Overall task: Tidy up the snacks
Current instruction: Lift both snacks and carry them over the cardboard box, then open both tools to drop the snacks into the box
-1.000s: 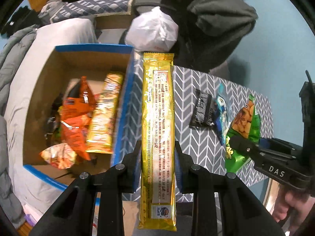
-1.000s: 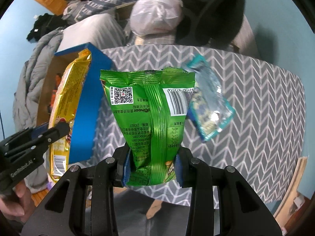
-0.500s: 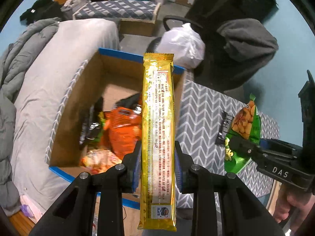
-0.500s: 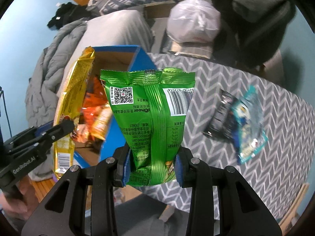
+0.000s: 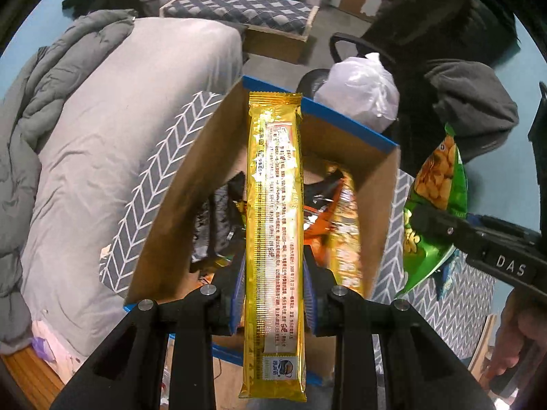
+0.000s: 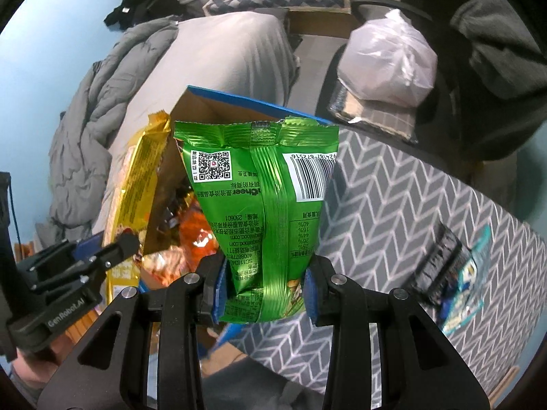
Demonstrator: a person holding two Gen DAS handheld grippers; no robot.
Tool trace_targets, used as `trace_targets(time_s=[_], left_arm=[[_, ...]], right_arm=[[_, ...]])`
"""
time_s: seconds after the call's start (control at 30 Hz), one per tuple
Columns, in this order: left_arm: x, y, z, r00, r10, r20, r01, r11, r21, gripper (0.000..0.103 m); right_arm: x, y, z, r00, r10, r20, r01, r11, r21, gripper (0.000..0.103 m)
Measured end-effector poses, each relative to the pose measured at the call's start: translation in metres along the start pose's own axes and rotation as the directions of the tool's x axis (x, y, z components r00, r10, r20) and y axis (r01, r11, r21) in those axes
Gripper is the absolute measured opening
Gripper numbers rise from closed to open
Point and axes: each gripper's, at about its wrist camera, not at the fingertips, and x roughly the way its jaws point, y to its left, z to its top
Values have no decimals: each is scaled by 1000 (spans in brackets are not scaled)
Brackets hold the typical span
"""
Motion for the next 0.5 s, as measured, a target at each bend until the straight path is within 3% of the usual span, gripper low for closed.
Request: trace_targets(time_s=[0.5], left_arm=[[29, 34, 14, 999, -6, -48, 4, 999, -44, 30]], right_arm=[[43, 20, 41, 994, -82, -75, 77, 995, -69, 35]])
